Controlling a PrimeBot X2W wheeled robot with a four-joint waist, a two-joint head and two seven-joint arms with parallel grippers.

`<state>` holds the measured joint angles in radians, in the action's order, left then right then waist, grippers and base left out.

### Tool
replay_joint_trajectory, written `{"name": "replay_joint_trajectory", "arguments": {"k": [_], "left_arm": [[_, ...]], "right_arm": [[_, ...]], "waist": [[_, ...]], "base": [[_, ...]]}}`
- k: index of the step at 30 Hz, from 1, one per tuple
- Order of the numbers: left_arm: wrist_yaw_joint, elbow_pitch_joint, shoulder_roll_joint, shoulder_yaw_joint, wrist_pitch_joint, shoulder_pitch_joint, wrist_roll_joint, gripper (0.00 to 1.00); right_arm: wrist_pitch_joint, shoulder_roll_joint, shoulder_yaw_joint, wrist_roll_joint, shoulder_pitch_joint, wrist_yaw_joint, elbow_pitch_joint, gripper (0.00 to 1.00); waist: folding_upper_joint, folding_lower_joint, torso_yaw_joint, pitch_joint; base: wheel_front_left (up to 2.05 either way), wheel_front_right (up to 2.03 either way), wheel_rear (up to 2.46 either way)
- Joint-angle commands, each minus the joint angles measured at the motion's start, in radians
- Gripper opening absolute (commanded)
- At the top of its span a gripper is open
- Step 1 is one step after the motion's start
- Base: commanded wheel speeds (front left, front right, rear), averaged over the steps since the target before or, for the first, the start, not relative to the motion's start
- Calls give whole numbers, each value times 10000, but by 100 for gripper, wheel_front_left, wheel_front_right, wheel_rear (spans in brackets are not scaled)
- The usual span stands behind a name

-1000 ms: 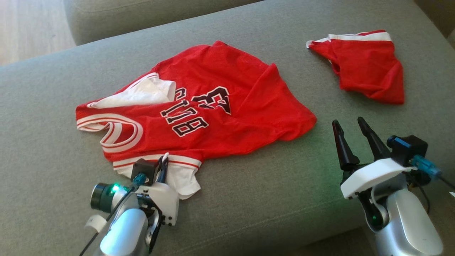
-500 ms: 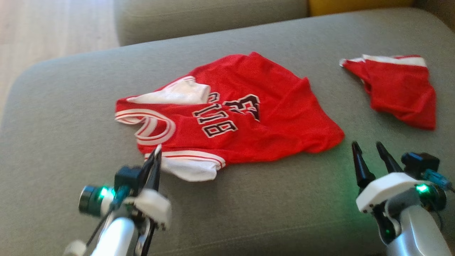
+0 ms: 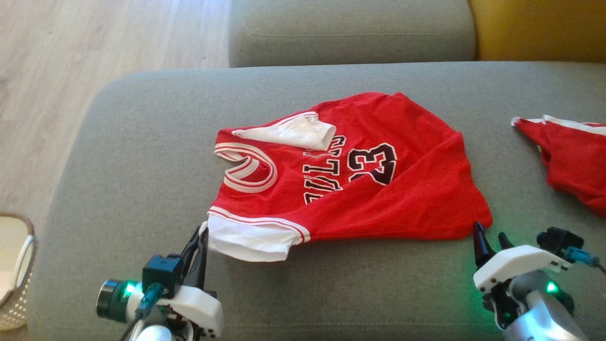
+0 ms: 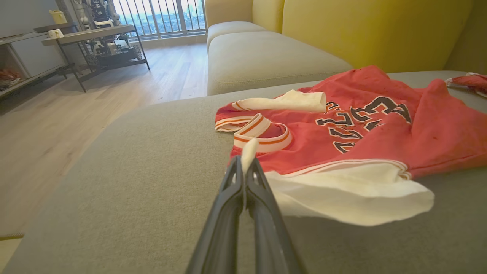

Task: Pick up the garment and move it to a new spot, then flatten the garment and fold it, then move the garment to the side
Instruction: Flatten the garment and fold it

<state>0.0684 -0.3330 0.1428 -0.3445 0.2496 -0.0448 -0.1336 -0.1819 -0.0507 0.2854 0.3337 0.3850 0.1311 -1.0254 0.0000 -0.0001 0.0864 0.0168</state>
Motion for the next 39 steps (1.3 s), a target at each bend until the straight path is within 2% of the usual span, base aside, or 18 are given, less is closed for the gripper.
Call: {"name": "replay_joint_trajectory", "arguments": {"k": [1,8,11,19,20,22,26,31,39], "left_arm": [[69,394,183,364,121,-373,7,0],[26,426,165,314,122,-310,36,0],[13,429,128,269,122,-350,58,0],[-14,434,119,240,122,-383,79,0],[-18,430,122,237,122,-387,82,0],[-23,426,129,237,122,-397,85,0],[-25,446,150,253,122,-433,87,0],[13,741,219,394,122,-450,67,0],[81,2178,516,1110,122,-583,-234,0]], "right_arm": [[-288,5,-304,251,712,-4,-315,100],[-720,5,-318,1121,1933,-4,-2288,100],[-775,5,-228,1156,2138,-4,-2524,100],[-795,5,707,61,2131,-4,-2591,100],[-796,5,852,-96,2126,-4,-2592,96],[-796,5,1101,-417,2122,-4,-2563,0],[-797,5,1302,-964,2174,-4,-2413,0],[-798,5,1203,-1790,2081,-4,-1617,0],[-798,5,-39,-2605,2017,-4,970,0]], "waist": [[0,1,99,-36],[0,1,212,-146],[0,1,237,-185],[0,1,213,-243],[0,1,208,-245],[0,1,192,-246],[0,1,140,-224],[0,1,4,-43],[0,1,-433,431]], "base": [[0,0,0],[0,0,0],[0,0,0],[0,0,0],[0,0,0],[0,0,0],[0,0,0],[0,0,0],[0,0,0]]}}
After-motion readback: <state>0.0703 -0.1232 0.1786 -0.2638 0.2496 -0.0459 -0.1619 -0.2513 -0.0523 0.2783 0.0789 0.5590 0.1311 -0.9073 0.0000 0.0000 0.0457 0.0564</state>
